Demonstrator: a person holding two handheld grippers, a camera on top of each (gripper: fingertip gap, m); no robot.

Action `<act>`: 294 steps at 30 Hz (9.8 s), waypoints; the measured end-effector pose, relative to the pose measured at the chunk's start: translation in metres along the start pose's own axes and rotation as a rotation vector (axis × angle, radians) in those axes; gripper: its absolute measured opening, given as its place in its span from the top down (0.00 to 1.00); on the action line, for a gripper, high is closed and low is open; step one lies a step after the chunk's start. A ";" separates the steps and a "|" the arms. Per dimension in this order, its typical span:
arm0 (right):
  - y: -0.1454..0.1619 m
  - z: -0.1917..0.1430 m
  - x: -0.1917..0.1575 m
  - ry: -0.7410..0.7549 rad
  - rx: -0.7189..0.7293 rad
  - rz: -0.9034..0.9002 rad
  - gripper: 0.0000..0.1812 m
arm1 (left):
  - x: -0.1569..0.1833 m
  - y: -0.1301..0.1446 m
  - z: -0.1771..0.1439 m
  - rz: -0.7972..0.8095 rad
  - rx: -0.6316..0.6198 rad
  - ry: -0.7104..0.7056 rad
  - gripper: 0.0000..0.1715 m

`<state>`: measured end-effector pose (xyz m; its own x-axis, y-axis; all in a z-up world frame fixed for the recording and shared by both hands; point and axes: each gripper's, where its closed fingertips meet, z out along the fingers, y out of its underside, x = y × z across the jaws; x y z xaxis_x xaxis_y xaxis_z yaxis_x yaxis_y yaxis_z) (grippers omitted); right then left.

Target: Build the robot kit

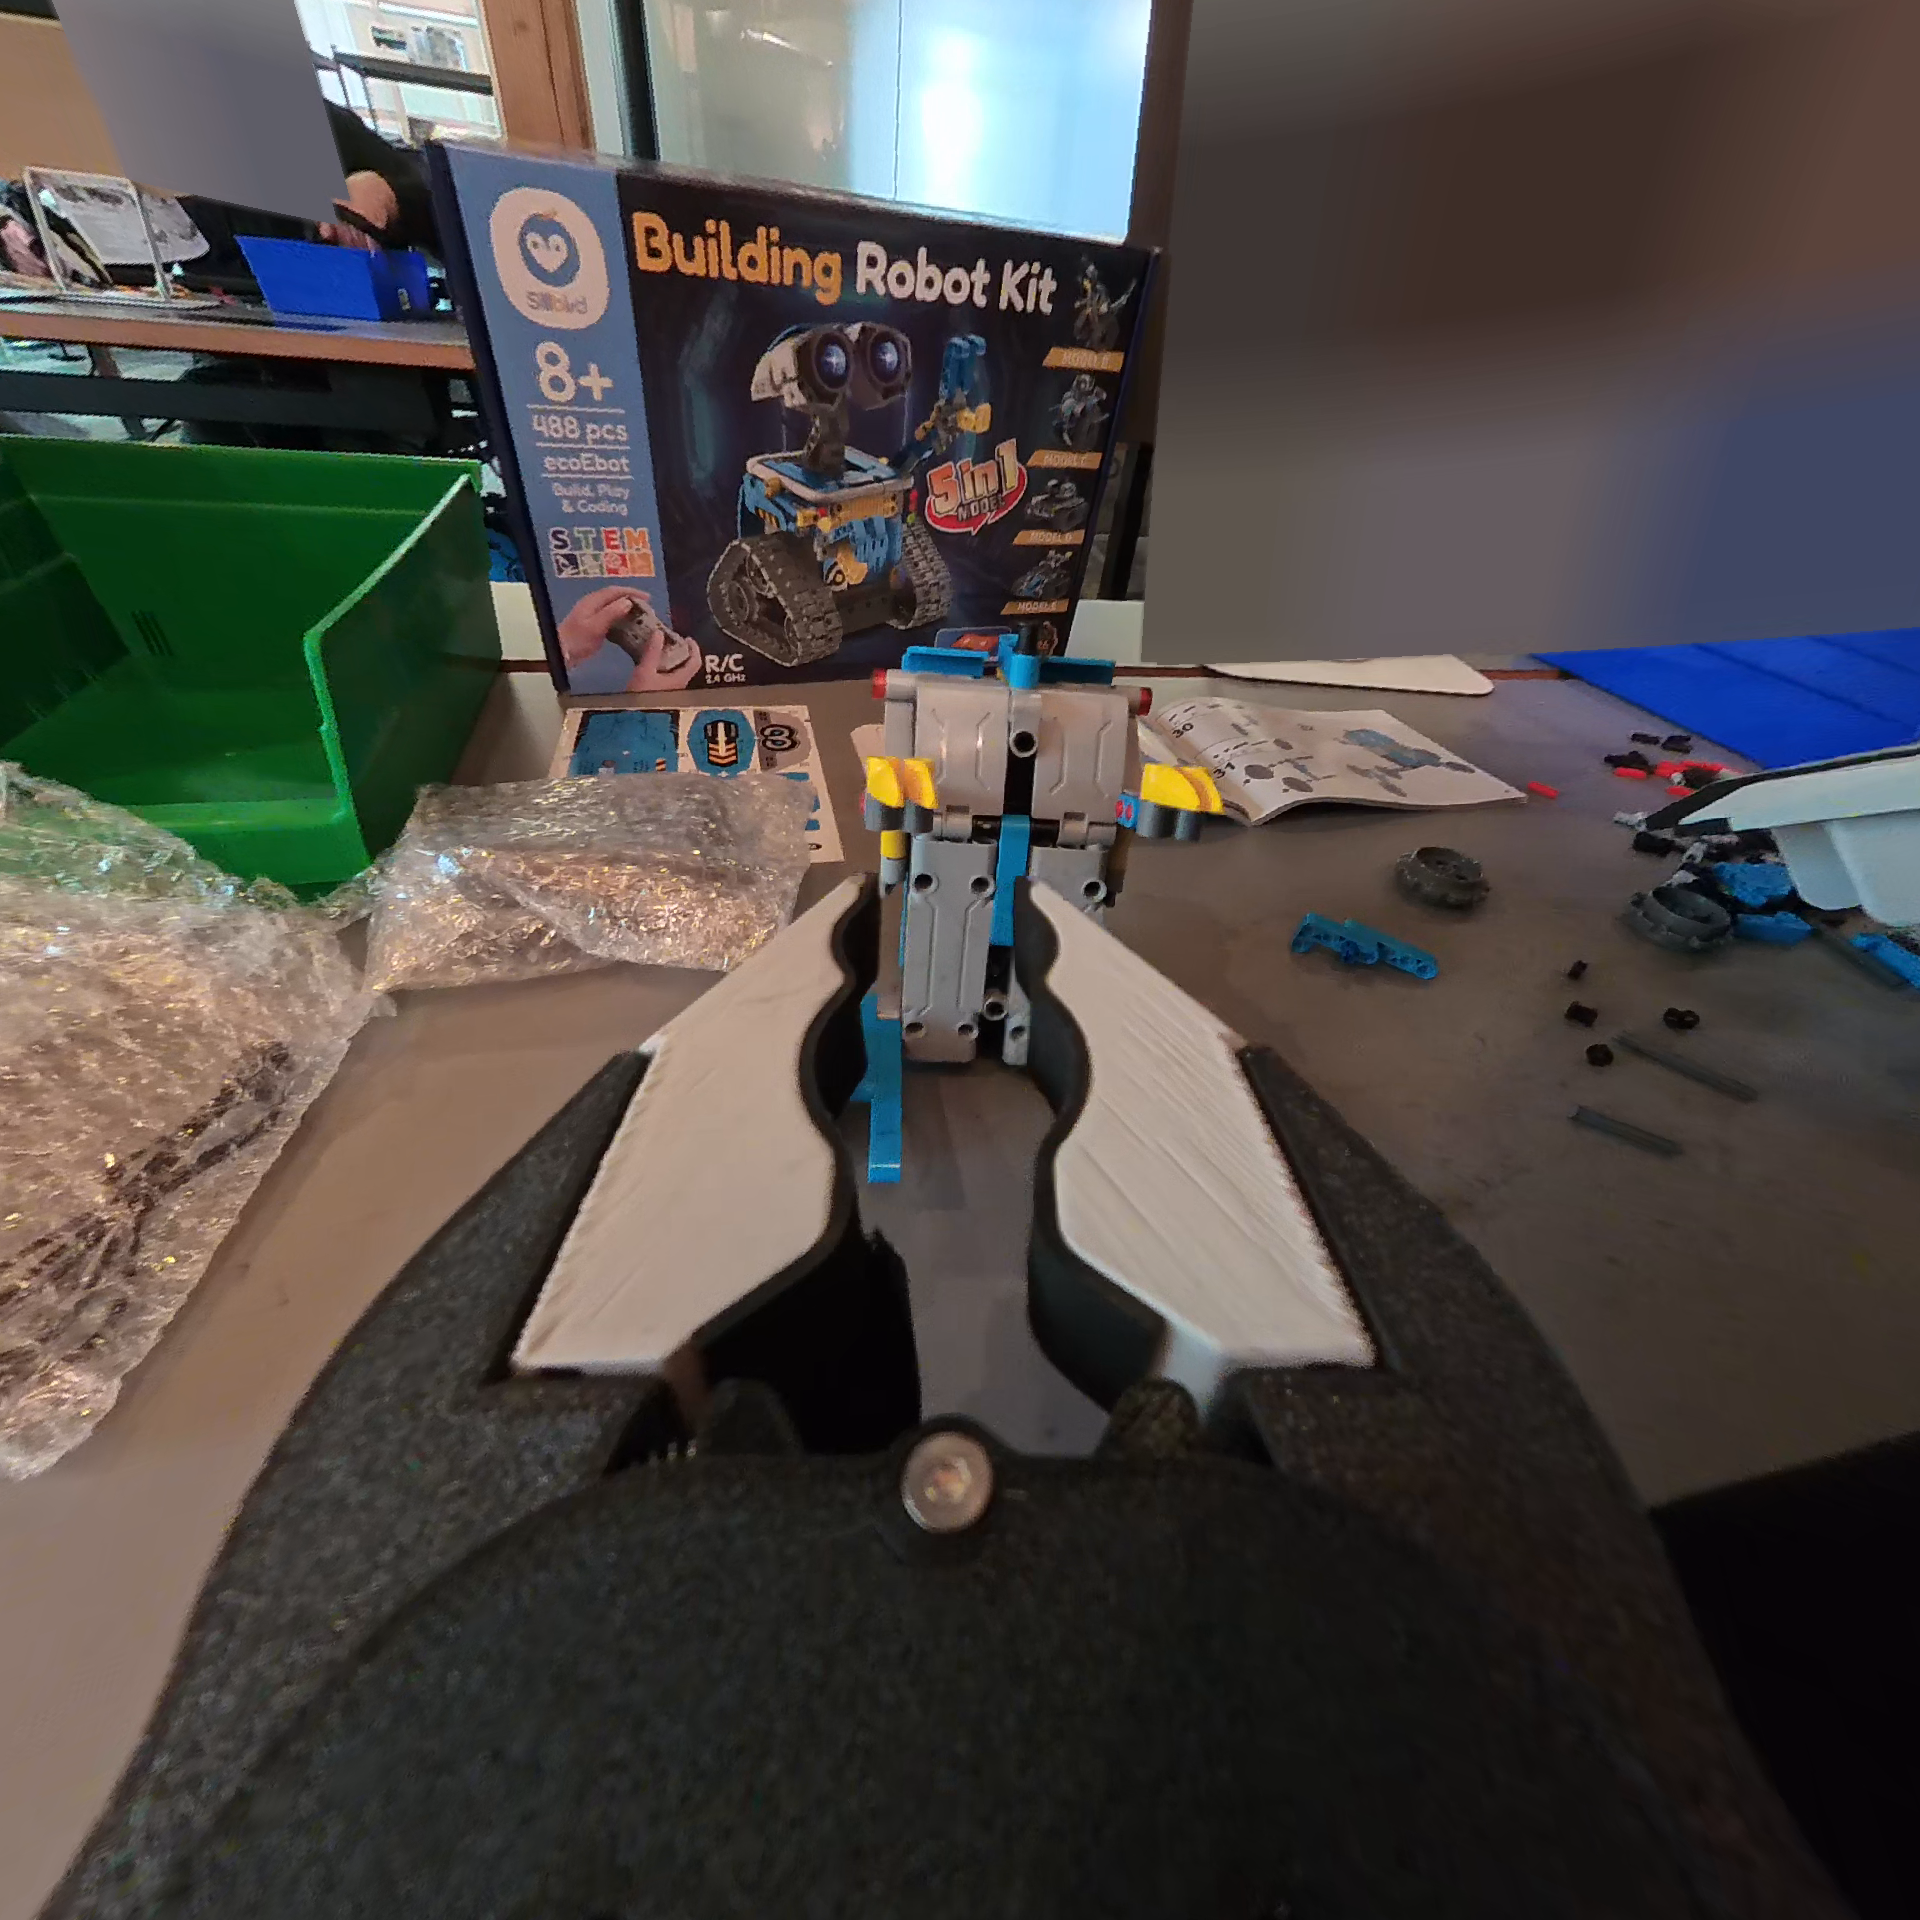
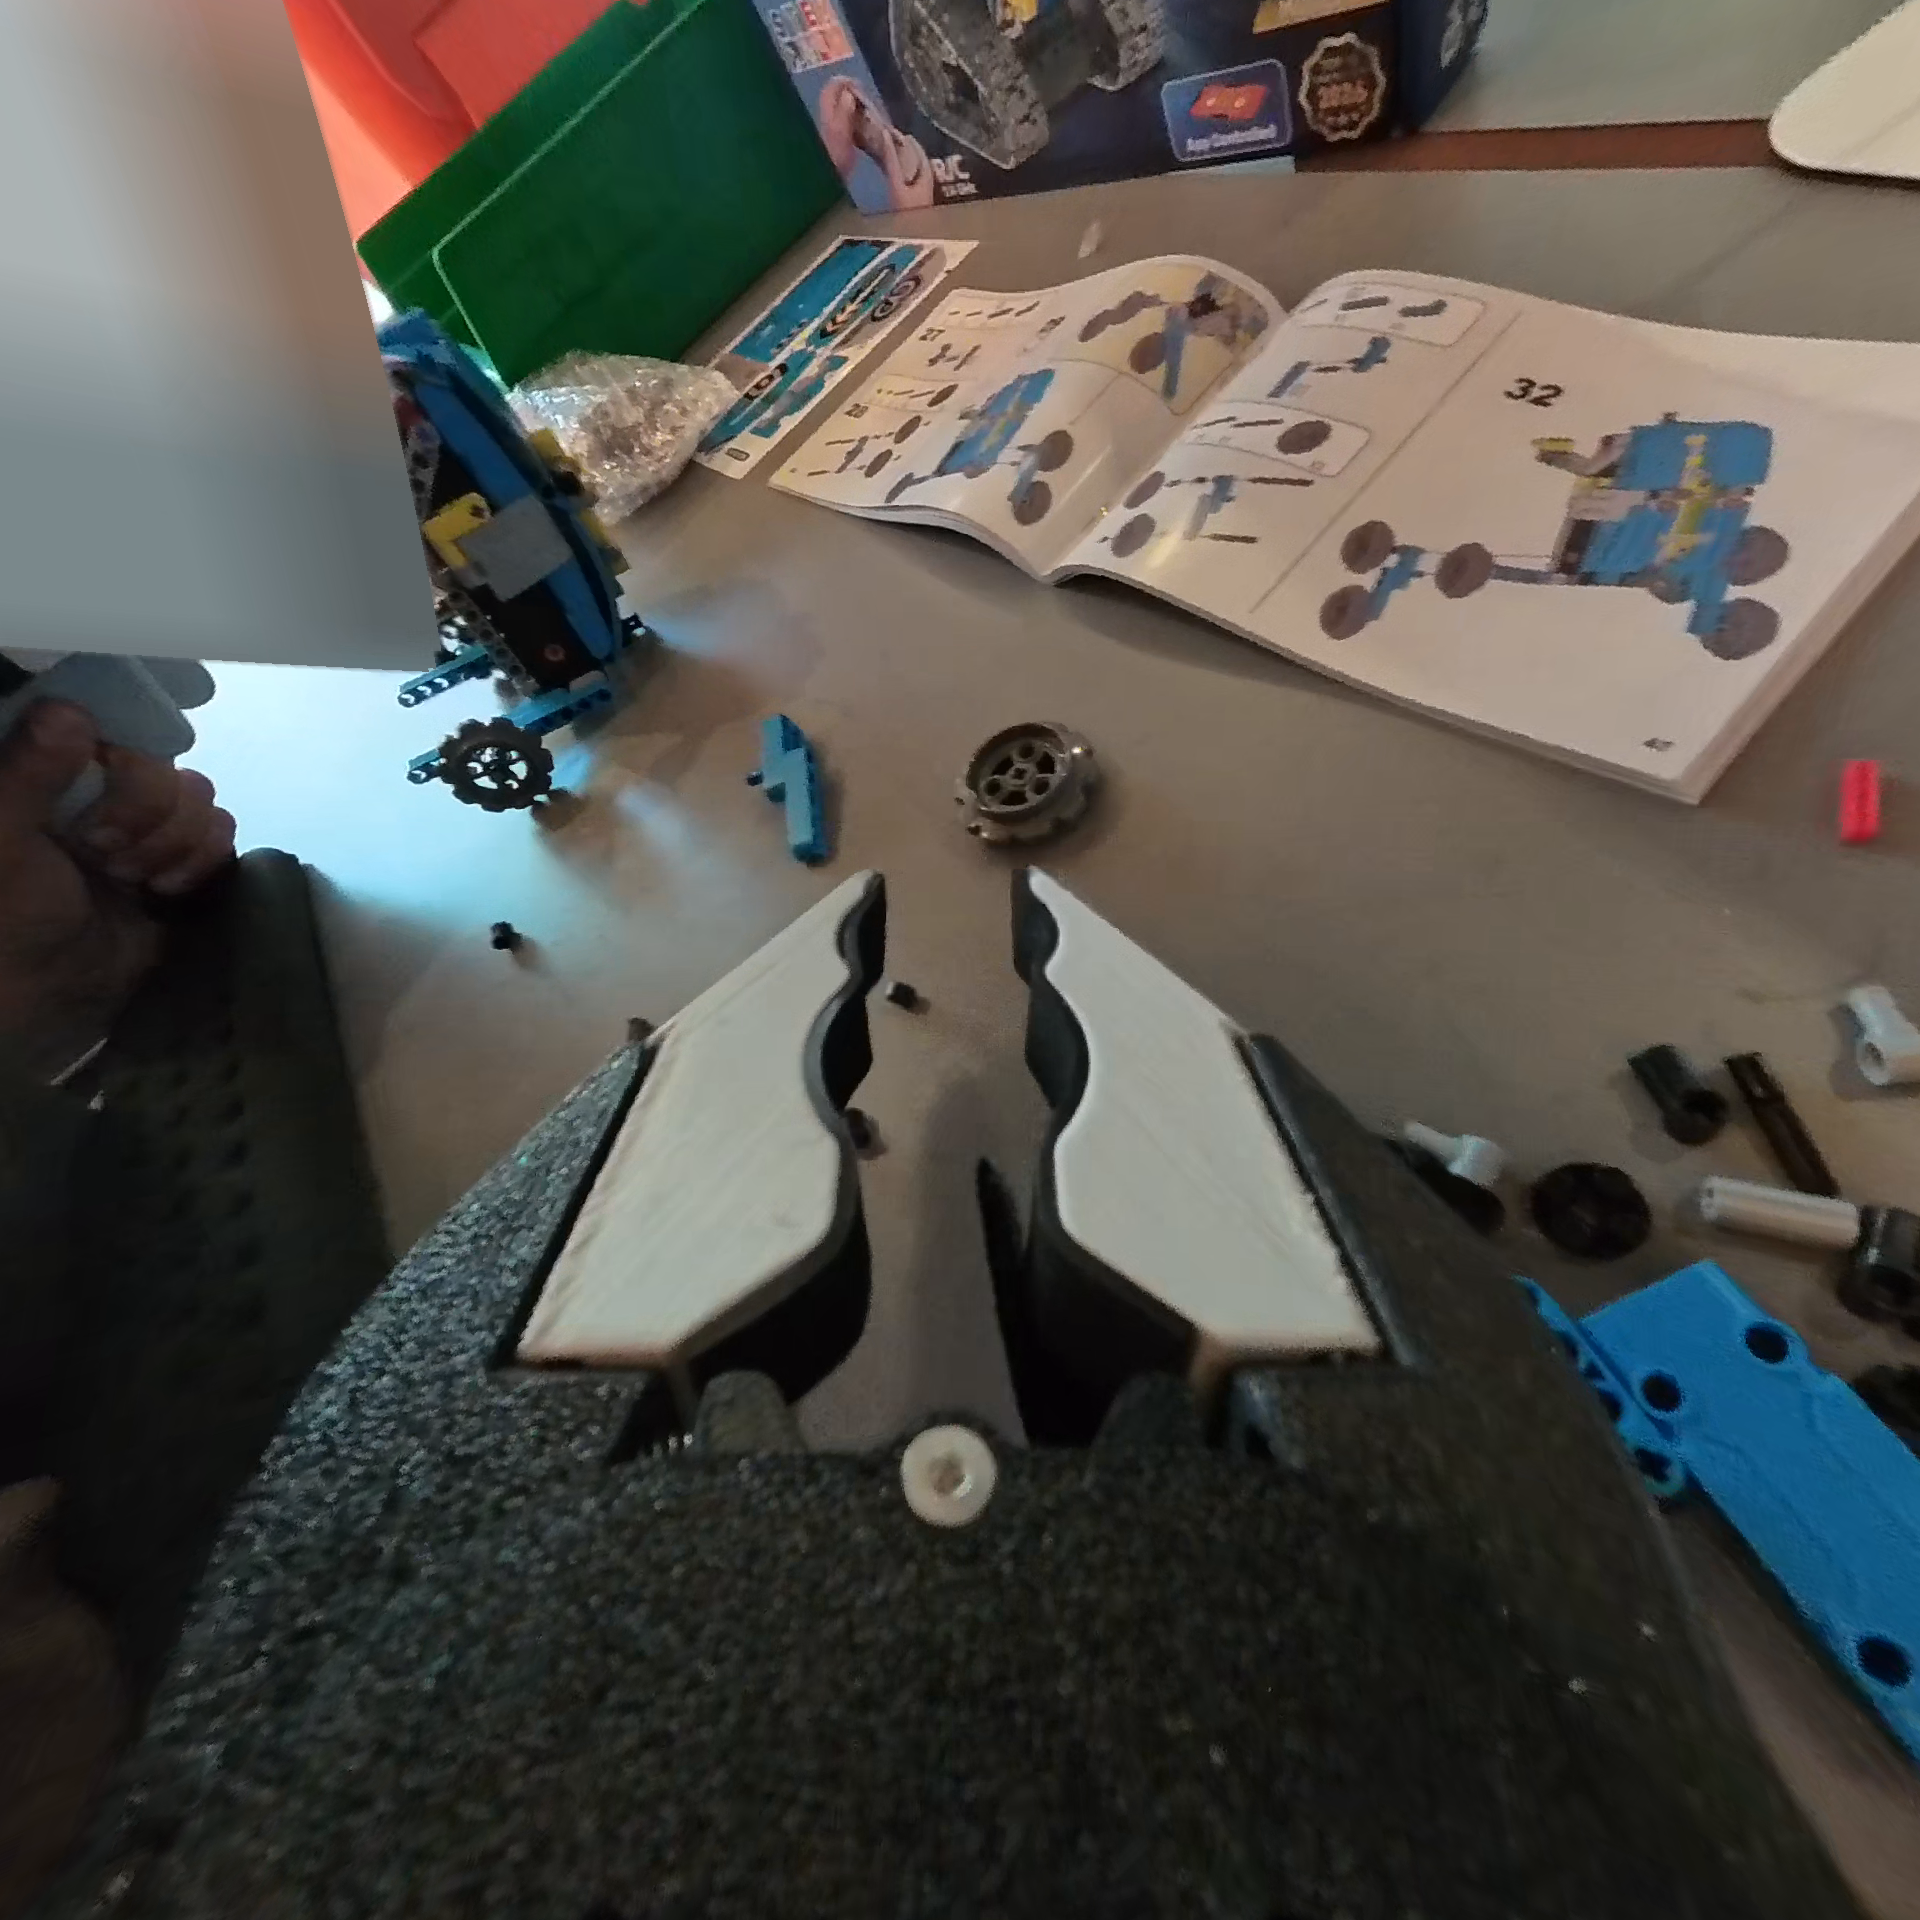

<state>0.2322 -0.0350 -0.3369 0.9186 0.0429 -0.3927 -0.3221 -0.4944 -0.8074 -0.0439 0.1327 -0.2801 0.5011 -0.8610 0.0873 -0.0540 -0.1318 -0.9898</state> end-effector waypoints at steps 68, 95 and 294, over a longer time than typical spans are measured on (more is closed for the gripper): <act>0.034 0.019 -0.072 0.027 -0.308 -0.864 0.98 | 0.086 -0.022 -0.030 0.063 0.126 0.387 0.90; 0.012 0.037 -0.198 0.099 0.181 -1.429 0.98 | 0.168 0.015 -0.008 -0.330 -0.233 0.841 0.86; -0.053 0.054 -0.209 -0.061 0.464 -0.710 0.96 | 0.143 -0.040 0.018 -0.501 0.180 0.705 0.92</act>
<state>0.0448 0.0285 -0.2360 0.9287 0.2616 0.2629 0.2524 0.0735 -0.9648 0.0452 0.0240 -0.2301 -0.2230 -0.8332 0.5060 0.1955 -0.5467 -0.8142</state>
